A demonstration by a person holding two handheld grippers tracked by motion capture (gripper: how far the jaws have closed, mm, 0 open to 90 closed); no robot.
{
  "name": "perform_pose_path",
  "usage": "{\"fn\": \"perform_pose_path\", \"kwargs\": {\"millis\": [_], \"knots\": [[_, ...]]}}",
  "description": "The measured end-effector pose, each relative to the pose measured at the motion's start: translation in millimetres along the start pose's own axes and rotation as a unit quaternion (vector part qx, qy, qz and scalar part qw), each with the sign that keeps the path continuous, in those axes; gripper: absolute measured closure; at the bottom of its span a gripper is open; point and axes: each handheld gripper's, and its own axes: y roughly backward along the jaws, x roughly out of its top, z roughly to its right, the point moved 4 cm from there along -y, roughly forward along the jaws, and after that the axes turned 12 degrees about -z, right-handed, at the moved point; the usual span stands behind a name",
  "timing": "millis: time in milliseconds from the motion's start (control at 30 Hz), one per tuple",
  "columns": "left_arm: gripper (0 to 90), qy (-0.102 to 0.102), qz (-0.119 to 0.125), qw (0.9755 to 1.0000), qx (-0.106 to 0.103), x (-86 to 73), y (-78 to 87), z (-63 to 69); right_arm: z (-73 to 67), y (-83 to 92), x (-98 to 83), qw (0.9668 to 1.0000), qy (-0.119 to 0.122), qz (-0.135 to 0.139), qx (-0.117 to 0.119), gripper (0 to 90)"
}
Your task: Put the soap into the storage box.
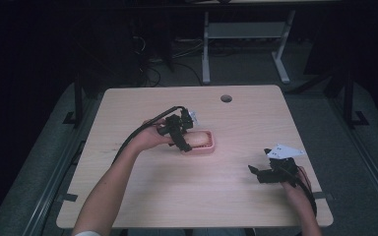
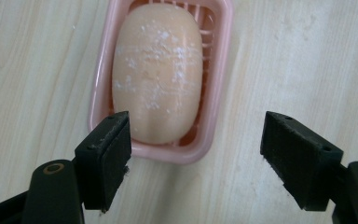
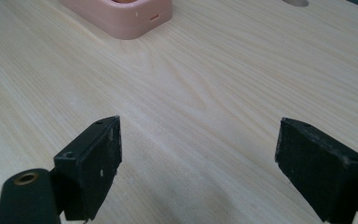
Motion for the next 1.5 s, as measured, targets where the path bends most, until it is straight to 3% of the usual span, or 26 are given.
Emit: {"fn": "perform_pose_path", "kwargs": {"millis": [833,1367,1500], "knots": [[24.0,0.002,0.012,0.9999,0.001,-28.5,2.7,21.0,-0.1,-2.0,-0.1,1.0000,-0.003,-0.008,-0.004,13.9],[24.0,0.018,0.014,0.9997,0.003,-52.2,2.6,30.6,-3.1,-4.6,0.7,0.9999,0.000,-0.014,-0.004,13.9],[24.0,0.025,0.025,0.9994,0.003,-57.3,3.3,32.1,-3.5,-5.4,1.4,0.9999,0.003,-0.014,-0.005,13.9]]}}
